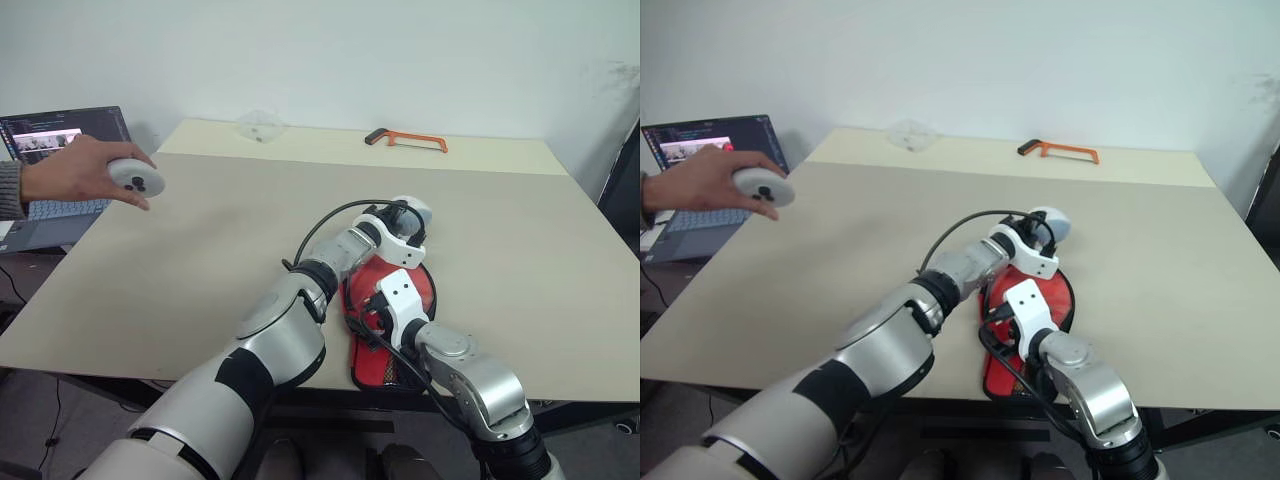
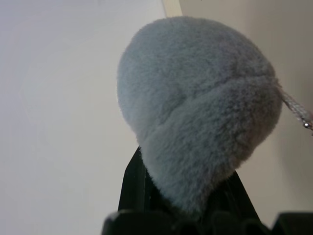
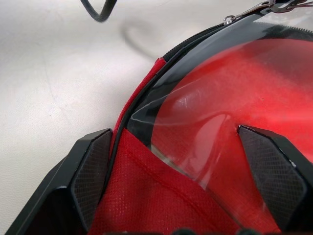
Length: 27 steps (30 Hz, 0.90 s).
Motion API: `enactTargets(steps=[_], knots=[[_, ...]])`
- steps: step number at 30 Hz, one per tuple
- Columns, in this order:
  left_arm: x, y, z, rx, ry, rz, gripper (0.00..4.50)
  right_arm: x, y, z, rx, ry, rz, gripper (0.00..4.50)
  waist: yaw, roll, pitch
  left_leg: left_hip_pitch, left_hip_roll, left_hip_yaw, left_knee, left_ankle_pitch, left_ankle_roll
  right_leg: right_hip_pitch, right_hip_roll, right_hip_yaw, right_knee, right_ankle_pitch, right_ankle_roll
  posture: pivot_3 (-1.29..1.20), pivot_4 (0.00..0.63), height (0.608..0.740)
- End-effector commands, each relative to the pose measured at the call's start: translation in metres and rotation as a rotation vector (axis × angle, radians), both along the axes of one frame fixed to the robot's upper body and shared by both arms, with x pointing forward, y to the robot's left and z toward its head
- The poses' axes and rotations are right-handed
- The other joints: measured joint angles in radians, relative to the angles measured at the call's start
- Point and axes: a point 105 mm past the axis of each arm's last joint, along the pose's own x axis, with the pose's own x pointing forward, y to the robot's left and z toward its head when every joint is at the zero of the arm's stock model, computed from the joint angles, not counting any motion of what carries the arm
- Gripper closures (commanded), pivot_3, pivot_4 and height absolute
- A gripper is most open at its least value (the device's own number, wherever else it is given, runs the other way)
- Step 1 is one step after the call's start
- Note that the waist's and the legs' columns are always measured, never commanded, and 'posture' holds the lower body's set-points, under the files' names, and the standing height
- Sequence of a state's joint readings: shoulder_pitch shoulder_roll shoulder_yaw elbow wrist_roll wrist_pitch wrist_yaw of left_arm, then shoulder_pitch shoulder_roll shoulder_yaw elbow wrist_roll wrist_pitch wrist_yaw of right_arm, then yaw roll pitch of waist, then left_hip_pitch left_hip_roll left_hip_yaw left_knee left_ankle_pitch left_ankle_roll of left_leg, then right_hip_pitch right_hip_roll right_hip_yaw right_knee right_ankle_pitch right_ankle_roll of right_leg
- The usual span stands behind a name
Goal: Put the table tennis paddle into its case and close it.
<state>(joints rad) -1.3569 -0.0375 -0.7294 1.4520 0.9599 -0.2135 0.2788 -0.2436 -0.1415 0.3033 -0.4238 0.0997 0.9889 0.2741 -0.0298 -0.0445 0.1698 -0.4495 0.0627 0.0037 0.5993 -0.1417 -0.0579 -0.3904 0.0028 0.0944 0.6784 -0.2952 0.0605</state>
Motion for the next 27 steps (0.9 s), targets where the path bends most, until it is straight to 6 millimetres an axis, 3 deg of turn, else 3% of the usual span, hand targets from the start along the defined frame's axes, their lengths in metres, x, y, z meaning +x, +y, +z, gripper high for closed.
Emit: enactTargets(steps=[1, 17, 20, 27], knots=[[-0.004, -0.014, 0.017, -0.036, -0.017, -0.04, 4.24, -0.031, 0.005, -0.059, -0.06, 0.277, 0.059, 0.0, 0.0, 0.0, 0.0, 0.0, 0.0, 0.0, 0.0, 0.0, 0.0, 0.0, 0.0, 0.0, 0.0, 0.0, 0.0, 0.0, 0.15, 0.74], [-0.032, -0.062, 0.027, 0.014, -0.13, -0.236, 4.24, -0.031, 0.004, -0.059, -0.064, 0.28, 0.059, 0.0, 0.003, 0.0, -0.001, 0.0, -0.001, 0.0, 0.0, 0.001, 0.002, 0.0, -0.001, 0.0, 0.0, 0.0, 0.0, 0.0, 0.15, 0.74], [-0.03, -0.061, 0.026, -0.004, -0.1, -0.215, 4.24, -0.032, 0.004, -0.06, -0.064, 0.282, 0.06, 0.0, 0.003, 0.0, -0.001, 0.0, -0.001, 0.0, 0.0, 0.001, 0.002, 0.001, -0.001, 0.0, 0.0, 0.0, 0.0, 0.0, 0.15, 0.74], [-0.01, -0.024, 0.002, -0.068, 0.123, -0.065, 4.24, -0.027, 0.001, -0.06, -0.068, 0.274, 0.067, 0.0, 0.003, 0.0, -0.001, 0.0, -0.001, 0.0, 0.0, 0.002, 0.003, 0.001, -0.001, 0.0, 0.0, 0.0, 0.0, 0.0, 0.15, 0.74]])
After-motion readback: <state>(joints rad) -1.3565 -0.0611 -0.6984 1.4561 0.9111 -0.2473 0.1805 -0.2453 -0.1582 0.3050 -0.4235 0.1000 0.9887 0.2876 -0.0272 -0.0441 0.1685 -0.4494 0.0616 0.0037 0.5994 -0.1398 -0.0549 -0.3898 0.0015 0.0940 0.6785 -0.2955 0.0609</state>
